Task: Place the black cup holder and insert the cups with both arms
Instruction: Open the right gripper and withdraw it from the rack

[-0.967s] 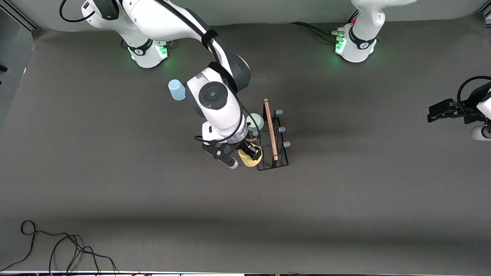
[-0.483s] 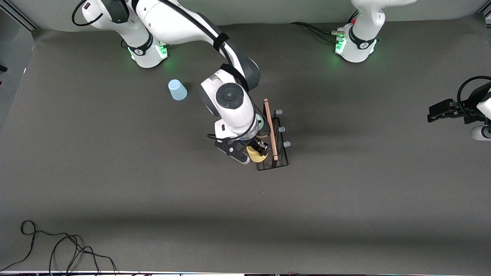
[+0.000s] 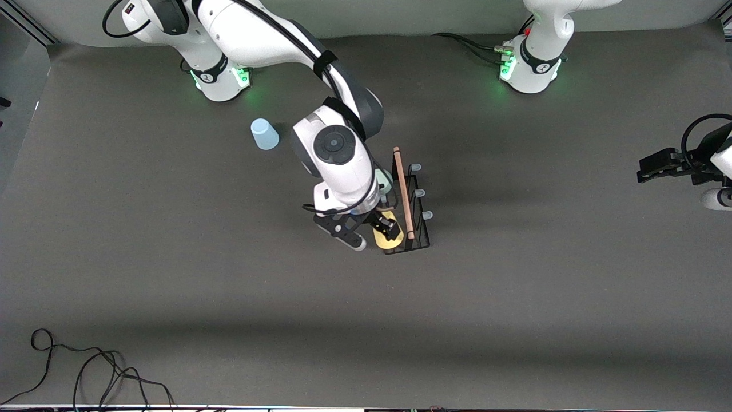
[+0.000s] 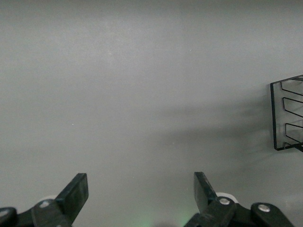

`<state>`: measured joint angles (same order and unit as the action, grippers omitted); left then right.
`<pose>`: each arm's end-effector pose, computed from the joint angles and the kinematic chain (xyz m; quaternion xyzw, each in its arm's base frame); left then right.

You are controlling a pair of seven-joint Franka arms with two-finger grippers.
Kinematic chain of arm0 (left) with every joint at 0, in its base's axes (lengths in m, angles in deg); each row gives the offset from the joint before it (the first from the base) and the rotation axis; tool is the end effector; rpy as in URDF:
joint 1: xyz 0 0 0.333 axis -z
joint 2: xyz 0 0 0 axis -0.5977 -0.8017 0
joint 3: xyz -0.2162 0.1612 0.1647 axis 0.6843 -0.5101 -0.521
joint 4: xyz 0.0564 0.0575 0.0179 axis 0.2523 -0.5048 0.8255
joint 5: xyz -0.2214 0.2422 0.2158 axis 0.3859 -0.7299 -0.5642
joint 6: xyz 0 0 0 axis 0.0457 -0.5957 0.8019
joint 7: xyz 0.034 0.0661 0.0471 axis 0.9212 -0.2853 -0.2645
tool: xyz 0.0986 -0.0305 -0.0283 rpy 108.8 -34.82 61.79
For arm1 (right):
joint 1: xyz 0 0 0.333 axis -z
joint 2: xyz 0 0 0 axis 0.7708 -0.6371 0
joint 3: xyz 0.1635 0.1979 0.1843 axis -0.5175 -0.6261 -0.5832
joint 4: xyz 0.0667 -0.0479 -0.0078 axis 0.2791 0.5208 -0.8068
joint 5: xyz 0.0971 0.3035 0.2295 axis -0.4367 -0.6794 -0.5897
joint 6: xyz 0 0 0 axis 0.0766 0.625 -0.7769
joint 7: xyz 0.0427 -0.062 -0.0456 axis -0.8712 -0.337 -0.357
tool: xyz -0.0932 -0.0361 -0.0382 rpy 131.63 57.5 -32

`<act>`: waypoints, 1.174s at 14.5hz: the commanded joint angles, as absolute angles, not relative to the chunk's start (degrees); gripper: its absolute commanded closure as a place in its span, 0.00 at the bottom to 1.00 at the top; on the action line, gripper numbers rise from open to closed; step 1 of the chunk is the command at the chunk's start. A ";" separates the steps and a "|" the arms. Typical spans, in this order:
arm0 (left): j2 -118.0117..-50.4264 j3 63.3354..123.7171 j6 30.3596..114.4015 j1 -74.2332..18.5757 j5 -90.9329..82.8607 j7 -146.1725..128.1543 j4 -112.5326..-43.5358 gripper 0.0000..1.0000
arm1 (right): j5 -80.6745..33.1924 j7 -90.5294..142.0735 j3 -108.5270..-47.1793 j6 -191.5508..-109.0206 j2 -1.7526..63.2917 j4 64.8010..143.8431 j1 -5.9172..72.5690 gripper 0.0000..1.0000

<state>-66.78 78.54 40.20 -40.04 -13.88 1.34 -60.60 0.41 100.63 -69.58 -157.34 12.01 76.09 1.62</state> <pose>0.5883 0.0051 0.5998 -0.9983 0.0328 0.0485 0.0018 0.5890 0.4871 0.3574 -0.9460 0.3098 -0.0392 0.0875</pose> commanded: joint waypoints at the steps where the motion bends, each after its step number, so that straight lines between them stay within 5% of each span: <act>1: -66.51 78.45 40.47 -40.13 -13.73 1.40 -60.94 0.01 | 1.06 91.93 -69.94 -149.66 16.43 75.88 6.02 0.11; 17: -66.60 78.45 41.17 -40.22 -13.56 2.10 -60.85 0.01 | 5.72 39.80 -69.77 -123.98 33.65 76.58 37.39 0.08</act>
